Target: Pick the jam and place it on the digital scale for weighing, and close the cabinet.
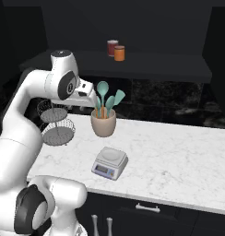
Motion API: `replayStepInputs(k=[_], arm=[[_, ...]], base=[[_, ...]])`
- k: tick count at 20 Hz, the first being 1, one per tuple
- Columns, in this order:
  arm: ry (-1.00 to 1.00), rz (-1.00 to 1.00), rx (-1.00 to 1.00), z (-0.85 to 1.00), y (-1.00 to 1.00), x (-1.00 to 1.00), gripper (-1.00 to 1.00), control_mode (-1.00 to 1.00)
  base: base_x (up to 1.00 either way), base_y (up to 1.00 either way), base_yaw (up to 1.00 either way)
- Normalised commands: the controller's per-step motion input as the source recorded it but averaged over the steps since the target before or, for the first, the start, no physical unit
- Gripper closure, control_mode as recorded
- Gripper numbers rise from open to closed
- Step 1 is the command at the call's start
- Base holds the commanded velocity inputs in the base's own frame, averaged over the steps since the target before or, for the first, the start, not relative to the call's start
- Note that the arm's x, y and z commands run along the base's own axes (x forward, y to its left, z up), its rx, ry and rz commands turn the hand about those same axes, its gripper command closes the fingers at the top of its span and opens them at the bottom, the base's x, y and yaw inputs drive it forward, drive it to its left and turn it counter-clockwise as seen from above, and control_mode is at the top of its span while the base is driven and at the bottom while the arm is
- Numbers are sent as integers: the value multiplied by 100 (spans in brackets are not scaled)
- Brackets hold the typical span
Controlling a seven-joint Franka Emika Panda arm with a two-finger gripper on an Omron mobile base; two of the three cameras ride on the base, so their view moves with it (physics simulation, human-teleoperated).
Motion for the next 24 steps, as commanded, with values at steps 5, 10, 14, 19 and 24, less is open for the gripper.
replayStepInputs(k=[5,10,14,19,24], arm=[[-10,0,0,0,0,-59,-100,-100],[-22,0,-2,0,0,-86,-100,-100],[-24,0,-3,51,-1,-60,-100,-100],[-8,0,-3,78,-12,-35,-100,-100],[-15,0,-6,76,-2,-13,-100,-100]], base=[[0,0,0],[0,0,0],[0,0,0],[0,0,0],[0,0,0]])
